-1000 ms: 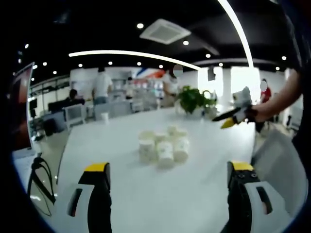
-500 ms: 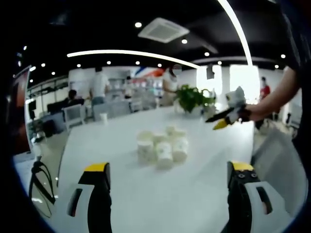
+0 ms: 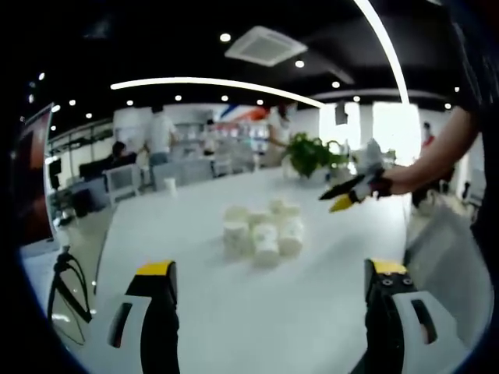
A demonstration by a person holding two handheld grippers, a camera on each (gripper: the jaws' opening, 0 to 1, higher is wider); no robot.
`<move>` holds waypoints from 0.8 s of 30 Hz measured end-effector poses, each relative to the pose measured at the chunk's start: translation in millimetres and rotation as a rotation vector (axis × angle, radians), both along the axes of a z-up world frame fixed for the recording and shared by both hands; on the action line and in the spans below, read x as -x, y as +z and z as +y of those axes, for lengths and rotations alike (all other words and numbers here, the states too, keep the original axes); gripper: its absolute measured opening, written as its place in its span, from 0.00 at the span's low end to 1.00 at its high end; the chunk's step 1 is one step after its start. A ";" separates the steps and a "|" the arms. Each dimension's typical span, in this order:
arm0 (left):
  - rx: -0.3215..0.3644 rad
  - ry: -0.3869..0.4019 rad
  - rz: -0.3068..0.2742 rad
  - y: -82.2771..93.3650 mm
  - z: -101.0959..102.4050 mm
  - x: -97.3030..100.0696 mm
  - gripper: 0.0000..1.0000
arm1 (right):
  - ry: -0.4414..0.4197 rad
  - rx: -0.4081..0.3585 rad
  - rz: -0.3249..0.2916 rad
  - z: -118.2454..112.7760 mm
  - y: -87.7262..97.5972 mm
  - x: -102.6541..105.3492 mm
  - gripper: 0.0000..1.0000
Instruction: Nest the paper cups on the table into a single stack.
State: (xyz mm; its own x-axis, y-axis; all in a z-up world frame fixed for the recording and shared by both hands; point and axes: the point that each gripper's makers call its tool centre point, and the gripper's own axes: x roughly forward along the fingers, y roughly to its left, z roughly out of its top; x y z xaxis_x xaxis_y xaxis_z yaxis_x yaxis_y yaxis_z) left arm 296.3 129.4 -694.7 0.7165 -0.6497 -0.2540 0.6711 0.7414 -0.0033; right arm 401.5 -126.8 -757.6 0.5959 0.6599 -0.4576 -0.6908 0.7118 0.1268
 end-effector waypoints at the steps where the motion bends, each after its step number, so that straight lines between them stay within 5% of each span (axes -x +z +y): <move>1: -0.001 0.002 0.002 -0.7 0.1 0.1 1.00 | 0.002 -0.001 0.002 0.9 -0.8 -1.8 0.64; 24: 0.008 0.061 0.007 -0.5 6.1 -3.8 1.00 | 0.075 -0.003 0.077 19.1 -34.0 -25.5 0.50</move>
State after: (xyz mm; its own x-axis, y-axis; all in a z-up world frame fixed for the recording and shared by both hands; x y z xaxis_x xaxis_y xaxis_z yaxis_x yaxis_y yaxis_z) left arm 300.0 135.5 -695.3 0.7530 -0.6071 -0.2539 0.6248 0.7807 -0.0136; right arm 427.0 -107.7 -791.7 0.5080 0.7027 -0.4982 -0.7301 0.6581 0.1838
